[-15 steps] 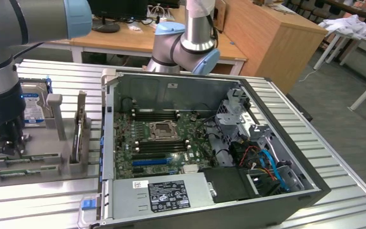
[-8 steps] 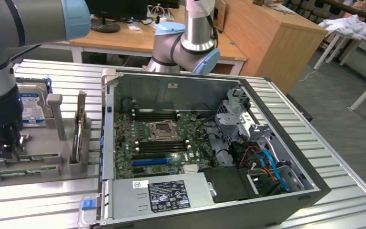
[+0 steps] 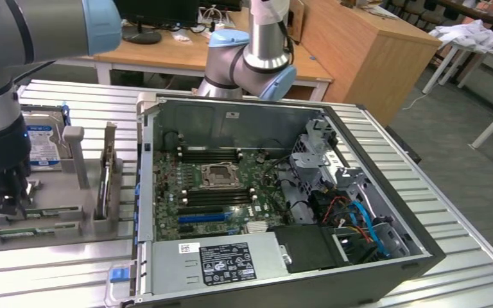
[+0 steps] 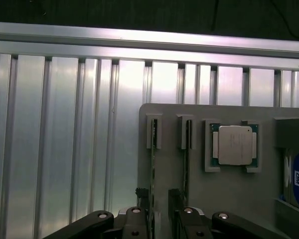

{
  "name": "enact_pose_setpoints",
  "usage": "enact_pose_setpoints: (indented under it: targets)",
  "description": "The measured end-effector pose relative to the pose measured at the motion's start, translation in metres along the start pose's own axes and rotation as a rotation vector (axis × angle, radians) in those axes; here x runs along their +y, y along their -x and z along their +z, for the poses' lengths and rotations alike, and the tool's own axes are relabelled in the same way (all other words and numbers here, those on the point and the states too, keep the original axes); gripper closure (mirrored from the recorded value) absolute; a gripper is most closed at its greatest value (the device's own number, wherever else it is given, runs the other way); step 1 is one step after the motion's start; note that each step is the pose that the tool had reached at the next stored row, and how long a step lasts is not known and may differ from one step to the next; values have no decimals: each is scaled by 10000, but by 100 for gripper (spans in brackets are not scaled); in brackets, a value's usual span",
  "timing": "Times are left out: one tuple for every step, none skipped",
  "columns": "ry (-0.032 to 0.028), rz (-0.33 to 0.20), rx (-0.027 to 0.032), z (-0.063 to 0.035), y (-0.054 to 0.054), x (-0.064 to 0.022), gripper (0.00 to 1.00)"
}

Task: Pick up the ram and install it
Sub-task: 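Pick up the ram and move it above insertion slot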

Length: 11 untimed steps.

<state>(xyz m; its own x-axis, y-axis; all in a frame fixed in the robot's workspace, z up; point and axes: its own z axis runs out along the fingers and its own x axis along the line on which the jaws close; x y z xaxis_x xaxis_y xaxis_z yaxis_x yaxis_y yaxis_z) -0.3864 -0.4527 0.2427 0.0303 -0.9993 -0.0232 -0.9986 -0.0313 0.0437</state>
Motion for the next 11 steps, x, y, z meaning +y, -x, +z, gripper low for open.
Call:
enact_pose_setpoints:
  targets:
    - [1, 0, 1, 17, 0, -1, 70]
    - [1, 0, 1, 35, -1, -2, 70]
    - [1, 0, 1, 53, -1, -3, 70]
    - [1, 0, 1, 70, -2, -3, 70]
    - [0, 0, 0, 86, -2, -4, 70]
    - [0, 1, 0, 101, -2, -5, 70]
    - [0, 0, 0, 116, -3, -6, 70]
    - [1, 0, 0, 130, -3, -6, 70]
    - [1, 0, 1, 143, -4, -7, 70]
    - [0, -1, 0, 155, -4, -7, 70]
    - [2, 0, 1, 159, -4, -7, 70]
